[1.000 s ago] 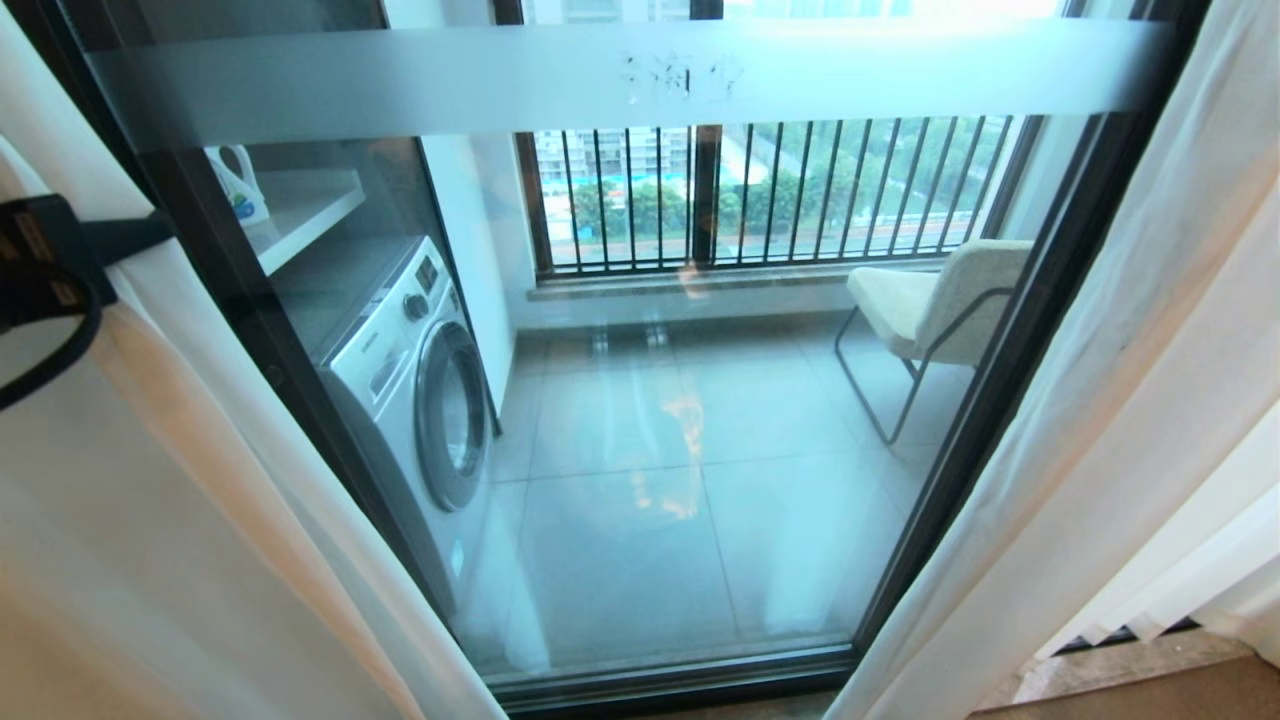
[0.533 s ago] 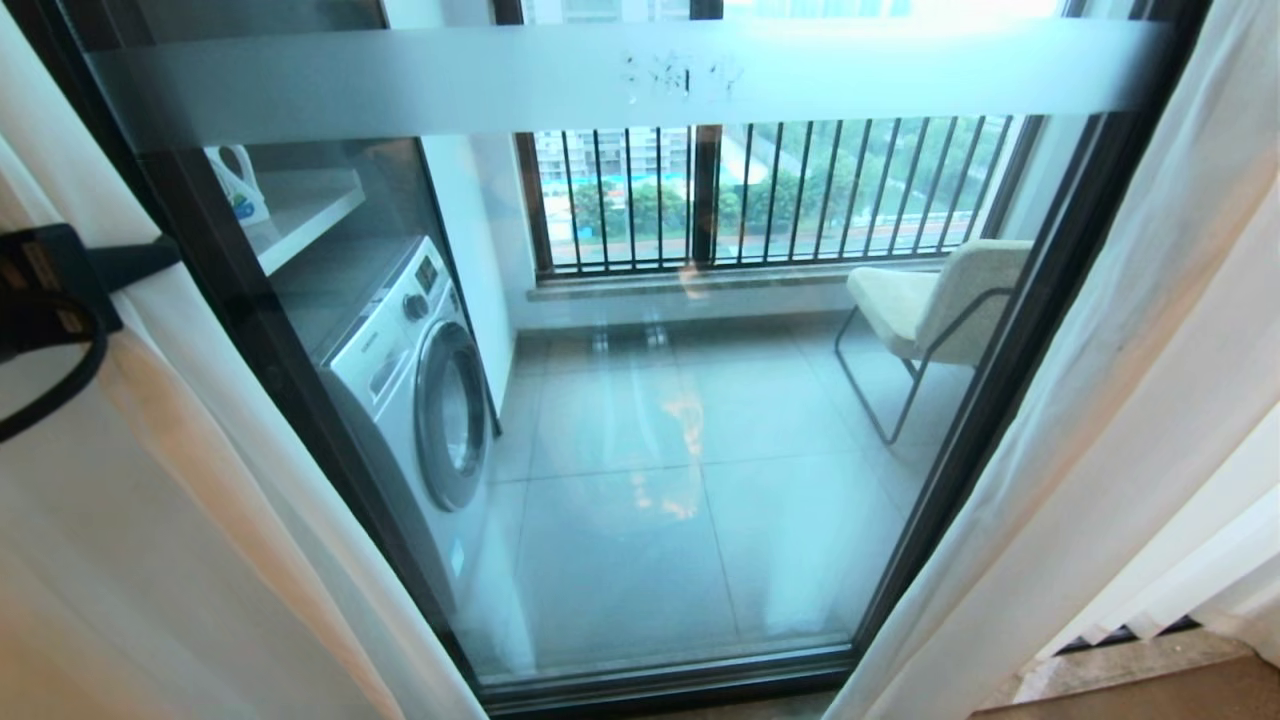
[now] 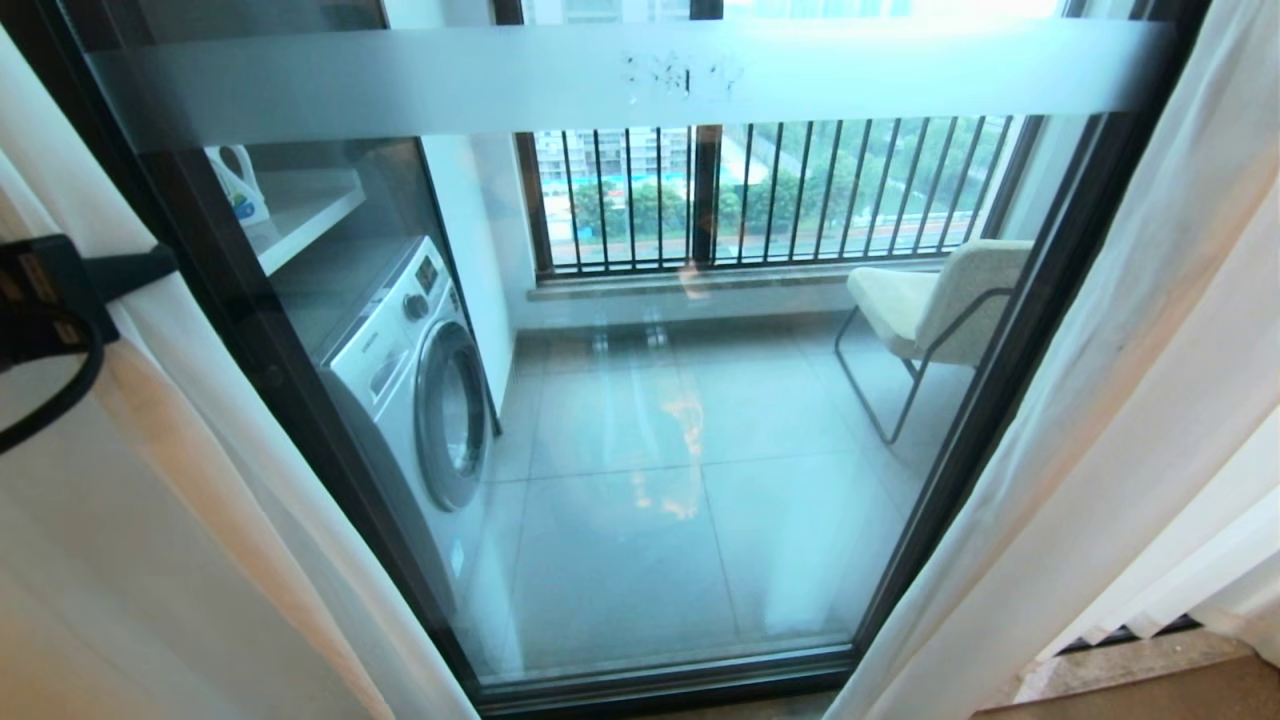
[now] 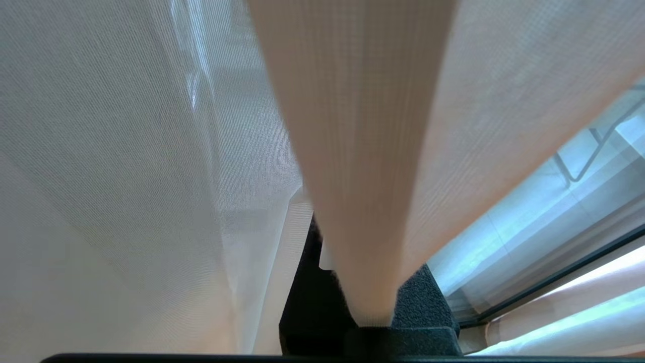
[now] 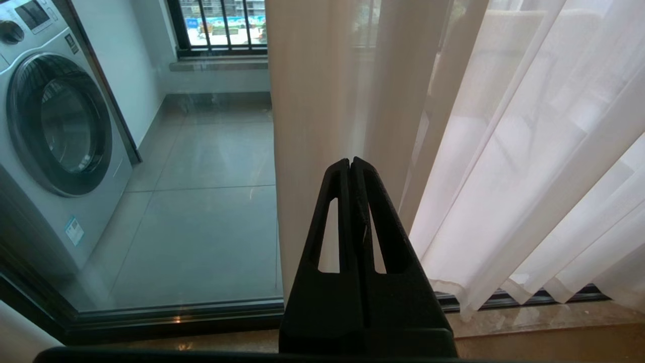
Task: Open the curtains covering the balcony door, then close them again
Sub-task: Close the inner curtains on both sides
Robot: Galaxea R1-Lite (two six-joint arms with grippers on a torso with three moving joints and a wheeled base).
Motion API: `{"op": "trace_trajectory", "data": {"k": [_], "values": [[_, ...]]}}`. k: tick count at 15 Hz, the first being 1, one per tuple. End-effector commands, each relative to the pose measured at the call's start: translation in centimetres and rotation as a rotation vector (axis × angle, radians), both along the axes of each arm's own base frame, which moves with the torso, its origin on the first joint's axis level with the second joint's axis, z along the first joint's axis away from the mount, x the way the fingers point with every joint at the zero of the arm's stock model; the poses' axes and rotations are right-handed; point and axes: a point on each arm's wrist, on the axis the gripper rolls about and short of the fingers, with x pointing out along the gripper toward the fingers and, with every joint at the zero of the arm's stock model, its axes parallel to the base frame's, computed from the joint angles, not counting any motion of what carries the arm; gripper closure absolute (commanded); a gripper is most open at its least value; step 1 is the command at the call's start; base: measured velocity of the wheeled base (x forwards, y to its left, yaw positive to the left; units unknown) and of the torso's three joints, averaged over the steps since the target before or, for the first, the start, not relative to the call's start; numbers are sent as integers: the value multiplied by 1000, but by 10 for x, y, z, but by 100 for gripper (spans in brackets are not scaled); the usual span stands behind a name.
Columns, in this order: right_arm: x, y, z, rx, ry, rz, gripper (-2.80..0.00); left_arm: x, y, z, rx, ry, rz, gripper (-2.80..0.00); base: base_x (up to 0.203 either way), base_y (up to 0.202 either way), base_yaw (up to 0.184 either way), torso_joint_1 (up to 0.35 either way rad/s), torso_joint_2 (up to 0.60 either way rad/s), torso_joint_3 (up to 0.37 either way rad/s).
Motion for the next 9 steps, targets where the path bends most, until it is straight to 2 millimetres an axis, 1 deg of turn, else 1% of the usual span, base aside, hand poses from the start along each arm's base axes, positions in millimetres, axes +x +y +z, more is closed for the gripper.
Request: {"op": "trace_trajectory", "data": {"k": [1, 9], "values": [[0, 0, 0, -1, 1, 0, 0, 0, 0, 1, -1, -3, 1, 0, 0, 0, 0, 0, 0, 0], [0, 0, 0, -1, -1, 1, 0, 0, -1, -2, 1, 5, -4, 0, 0, 0, 0, 0, 0, 0]]}}
